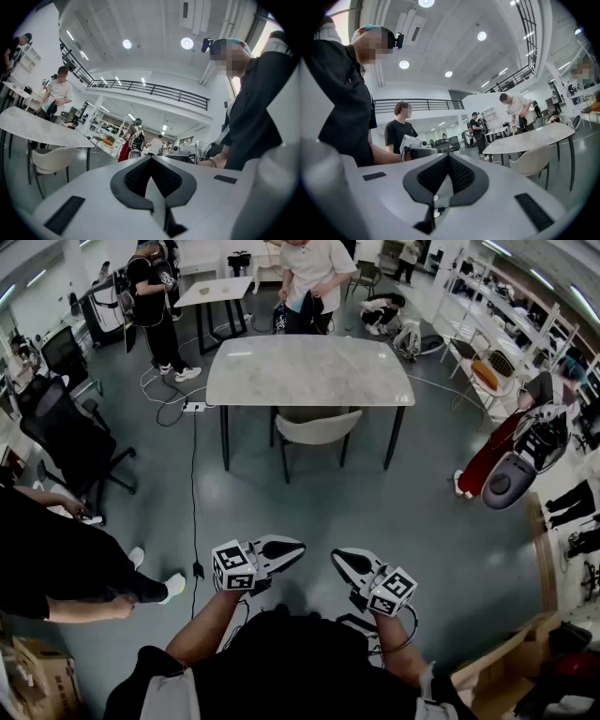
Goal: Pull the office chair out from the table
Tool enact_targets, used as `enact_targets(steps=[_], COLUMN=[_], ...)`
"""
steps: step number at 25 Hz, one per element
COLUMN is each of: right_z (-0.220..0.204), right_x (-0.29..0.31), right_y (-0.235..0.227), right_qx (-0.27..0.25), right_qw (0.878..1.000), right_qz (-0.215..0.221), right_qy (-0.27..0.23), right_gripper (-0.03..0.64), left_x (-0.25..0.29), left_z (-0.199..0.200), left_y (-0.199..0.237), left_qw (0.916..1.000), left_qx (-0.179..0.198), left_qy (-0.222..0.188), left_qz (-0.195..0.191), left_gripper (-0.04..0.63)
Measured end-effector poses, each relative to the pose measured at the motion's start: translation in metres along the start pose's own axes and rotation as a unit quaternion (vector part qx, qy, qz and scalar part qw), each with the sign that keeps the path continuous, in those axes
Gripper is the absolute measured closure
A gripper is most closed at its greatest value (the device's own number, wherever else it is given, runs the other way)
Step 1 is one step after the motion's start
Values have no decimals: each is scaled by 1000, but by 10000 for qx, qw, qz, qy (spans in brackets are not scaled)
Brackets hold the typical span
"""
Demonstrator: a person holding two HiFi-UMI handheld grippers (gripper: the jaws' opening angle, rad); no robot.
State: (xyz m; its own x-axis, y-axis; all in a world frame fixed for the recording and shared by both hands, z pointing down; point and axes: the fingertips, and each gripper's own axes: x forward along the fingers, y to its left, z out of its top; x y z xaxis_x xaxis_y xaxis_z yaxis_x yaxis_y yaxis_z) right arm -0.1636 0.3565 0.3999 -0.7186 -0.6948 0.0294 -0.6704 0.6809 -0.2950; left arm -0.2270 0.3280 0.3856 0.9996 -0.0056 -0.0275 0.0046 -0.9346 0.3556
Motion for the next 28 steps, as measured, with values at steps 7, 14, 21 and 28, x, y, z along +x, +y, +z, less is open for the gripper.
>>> enact_targets(steps=[7,14,21,28], right_z=[2,2,1,4], right_x=[20,27,37,58], right_y=[8,-1,-2,-7], right_qx=[-95,-108,-54,-173], right_qw=[9999,9992,9992,9980], right_qz=[-49,-363,-394,-615], right_qy=[-16,-106,-60,-27], right_gripper=[597,595,595,595], left_x=[-21,-31,-47,-74], left_z=[5,8,9,7], left_y=[6,19,29,58], left_qw=[10000,9999,9997,9995], left_qx=[17,114,82,-52], left_qy=[-22,-36,-65,-96], left_qz=[2,113,227,304], left_gripper=[583,583,584,583])
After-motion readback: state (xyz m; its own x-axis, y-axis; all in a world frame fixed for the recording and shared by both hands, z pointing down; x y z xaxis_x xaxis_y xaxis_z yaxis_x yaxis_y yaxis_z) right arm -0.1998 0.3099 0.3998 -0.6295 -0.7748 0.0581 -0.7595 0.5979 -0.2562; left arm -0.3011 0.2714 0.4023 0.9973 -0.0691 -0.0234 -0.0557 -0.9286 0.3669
